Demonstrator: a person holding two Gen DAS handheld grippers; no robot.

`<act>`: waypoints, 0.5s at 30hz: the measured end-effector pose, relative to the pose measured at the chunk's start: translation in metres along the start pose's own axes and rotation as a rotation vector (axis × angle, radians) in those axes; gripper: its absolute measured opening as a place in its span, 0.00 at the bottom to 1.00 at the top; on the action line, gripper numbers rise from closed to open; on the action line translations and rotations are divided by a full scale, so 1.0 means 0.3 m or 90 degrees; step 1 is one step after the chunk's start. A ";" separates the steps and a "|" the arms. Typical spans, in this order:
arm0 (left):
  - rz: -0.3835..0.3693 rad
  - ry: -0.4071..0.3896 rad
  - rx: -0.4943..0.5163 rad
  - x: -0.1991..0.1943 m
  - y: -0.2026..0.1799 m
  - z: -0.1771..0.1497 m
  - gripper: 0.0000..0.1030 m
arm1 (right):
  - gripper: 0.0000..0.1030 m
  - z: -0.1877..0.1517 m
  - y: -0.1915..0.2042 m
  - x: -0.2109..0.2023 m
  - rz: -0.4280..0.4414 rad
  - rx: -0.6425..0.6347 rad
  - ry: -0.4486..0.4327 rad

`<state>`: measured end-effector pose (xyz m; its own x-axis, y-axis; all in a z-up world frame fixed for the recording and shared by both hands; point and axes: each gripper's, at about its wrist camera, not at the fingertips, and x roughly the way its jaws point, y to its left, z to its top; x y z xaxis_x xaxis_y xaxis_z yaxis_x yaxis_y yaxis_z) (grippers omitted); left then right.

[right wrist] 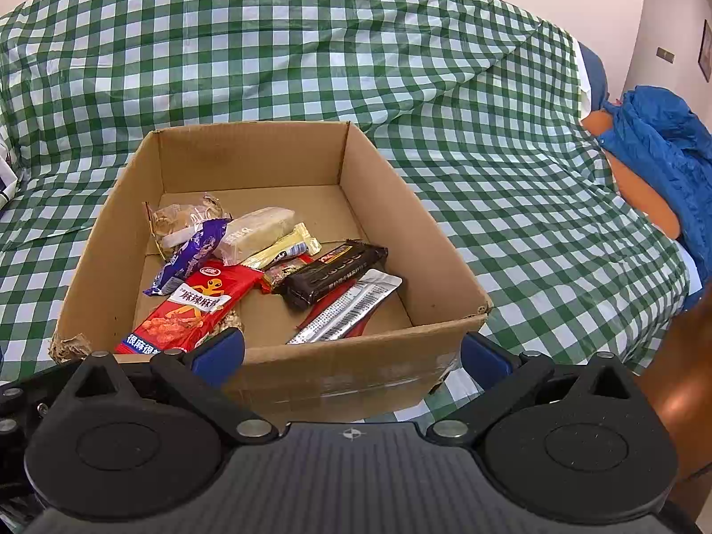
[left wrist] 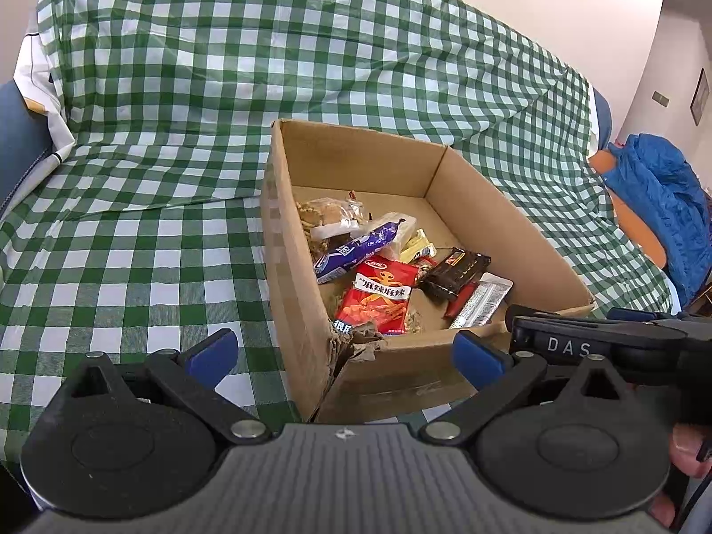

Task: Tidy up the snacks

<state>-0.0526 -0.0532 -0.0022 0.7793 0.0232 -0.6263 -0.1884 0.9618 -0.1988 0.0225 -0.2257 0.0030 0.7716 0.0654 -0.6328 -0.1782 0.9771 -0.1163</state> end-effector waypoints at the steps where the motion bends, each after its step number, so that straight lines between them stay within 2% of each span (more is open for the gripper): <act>1: 0.000 0.000 0.000 -0.001 0.000 -0.001 1.00 | 0.99 0.000 0.001 0.001 0.000 -0.001 0.000; 15: -0.003 -0.001 0.004 -0.007 -0.008 -0.005 1.00 | 0.99 0.000 -0.001 0.001 0.001 -0.004 -0.001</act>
<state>-0.0546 -0.0558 -0.0015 0.7806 0.0197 -0.6247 -0.1817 0.9635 -0.1968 0.0227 -0.2259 0.0029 0.7724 0.0672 -0.6316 -0.1831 0.9757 -0.1201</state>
